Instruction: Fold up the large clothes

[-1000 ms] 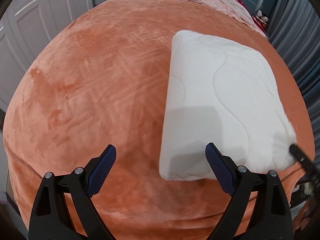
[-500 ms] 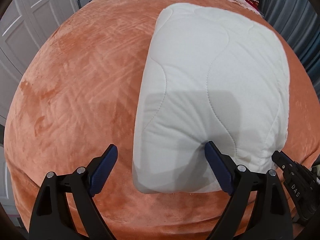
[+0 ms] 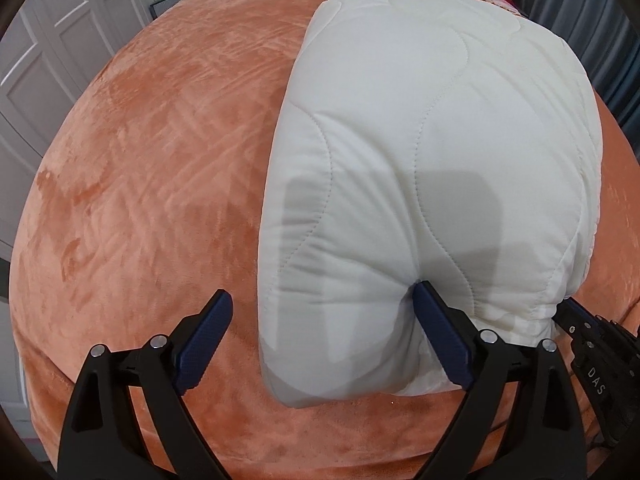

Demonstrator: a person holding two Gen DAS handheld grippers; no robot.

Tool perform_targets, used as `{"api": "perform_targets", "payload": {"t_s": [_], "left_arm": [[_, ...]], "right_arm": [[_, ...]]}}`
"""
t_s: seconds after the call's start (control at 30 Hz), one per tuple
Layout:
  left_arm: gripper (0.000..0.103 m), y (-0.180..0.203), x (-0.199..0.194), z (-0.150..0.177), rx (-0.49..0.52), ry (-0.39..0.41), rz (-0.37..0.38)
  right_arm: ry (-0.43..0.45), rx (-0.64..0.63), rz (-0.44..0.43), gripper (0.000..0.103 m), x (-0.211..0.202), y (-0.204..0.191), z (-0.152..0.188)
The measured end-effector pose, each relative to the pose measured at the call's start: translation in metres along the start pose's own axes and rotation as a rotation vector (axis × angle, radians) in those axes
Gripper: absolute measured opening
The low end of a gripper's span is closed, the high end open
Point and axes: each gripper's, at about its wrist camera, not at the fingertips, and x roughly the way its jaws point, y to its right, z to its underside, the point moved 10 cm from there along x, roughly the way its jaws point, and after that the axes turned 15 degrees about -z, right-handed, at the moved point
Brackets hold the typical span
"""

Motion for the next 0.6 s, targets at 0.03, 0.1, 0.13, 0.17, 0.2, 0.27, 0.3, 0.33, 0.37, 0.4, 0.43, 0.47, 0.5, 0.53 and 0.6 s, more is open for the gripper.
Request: {"api": "perform_targets", "payload": {"t_s": [0.03, 0.1, 0.13, 0.17, 0.2, 0.27, 0.3, 0.33, 0.37, 0.4, 0.43, 0.47, 0.5, 0.53, 0.6], "left_arm": [[0.093, 0.000, 0.000, 0.000, -0.003, 0.001, 0.000], [0.093, -0.002, -0.001, -0.001, -0.015, 0.000, 0.021], [0.093, -0.004, -0.003, -0.002, -0.023, -0.003, 0.035], [0.092, -0.009, -0.007, -0.003, -0.041, -0.008, 0.057], [0.092, -0.014, -0.013, -0.005, -0.058, -0.011, 0.077], [0.090, -0.027, -0.024, -0.012, -0.086, -0.002, 0.089], [0.090, -0.034, -0.029, -0.019, -0.099, 0.011, 0.087], [0.090, -0.043, -0.036, -0.030, -0.117, 0.033, 0.086], [0.090, -0.048, -0.041, -0.039, -0.127, 0.048, 0.087], [0.090, -0.052, -0.046, -0.050, -0.137, 0.064, 0.088], [0.090, -0.055, -0.051, -0.061, -0.144, 0.083, 0.091], [0.090, -0.058, -0.056, -0.079, -0.146, 0.108, 0.083], [0.090, -0.060, -0.059, -0.093, -0.143, 0.129, 0.073], [0.090, -0.059, -0.062, -0.107, -0.138, 0.153, 0.061], [0.090, -0.058, -0.062, -0.127, -0.127, 0.178, 0.032]], "right_arm": [[-0.001, 0.002, -0.007, 0.009, -0.001, -0.001, -0.001], [-0.004, 0.014, -0.030, 0.011, -0.006, -0.001, -0.003], [-0.001, 0.023, -0.041, 0.012, -0.014, -0.001, -0.005], [0.015, 0.041, -0.053, 0.019, -0.026, -0.002, -0.009], [0.033, 0.054, -0.067, 0.025, -0.036, -0.004, -0.013], [0.094, 0.077, -0.123, 0.025, -0.062, -0.011, -0.030], [0.121, 0.080, -0.130, 0.025, -0.072, -0.013, -0.040], [0.158, 0.077, -0.125, 0.025, -0.083, -0.016, -0.054], [0.182, 0.072, -0.127, 0.029, -0.090, -0.019, -0.065], [0.213, 0.067, -0.143, 0.039, -0.097, -0.025, -0.085], [0.231, 0.066, -0.152, 0.045, -0.100, -0.029, -0.099], [0.250, 0.064, -0.160, 0.054, -0.100, -0.034, -0.117], [0.260, 0.060, -0.161, 0.057, -0.097, -0.035, -0.132], [0.260, 0.058, -0.153, 0.058, -0.091, -0.037, -0.144], [0.244, 0.082, -0.146, 0.061, -0.070, -0.039, -0.166]]}}
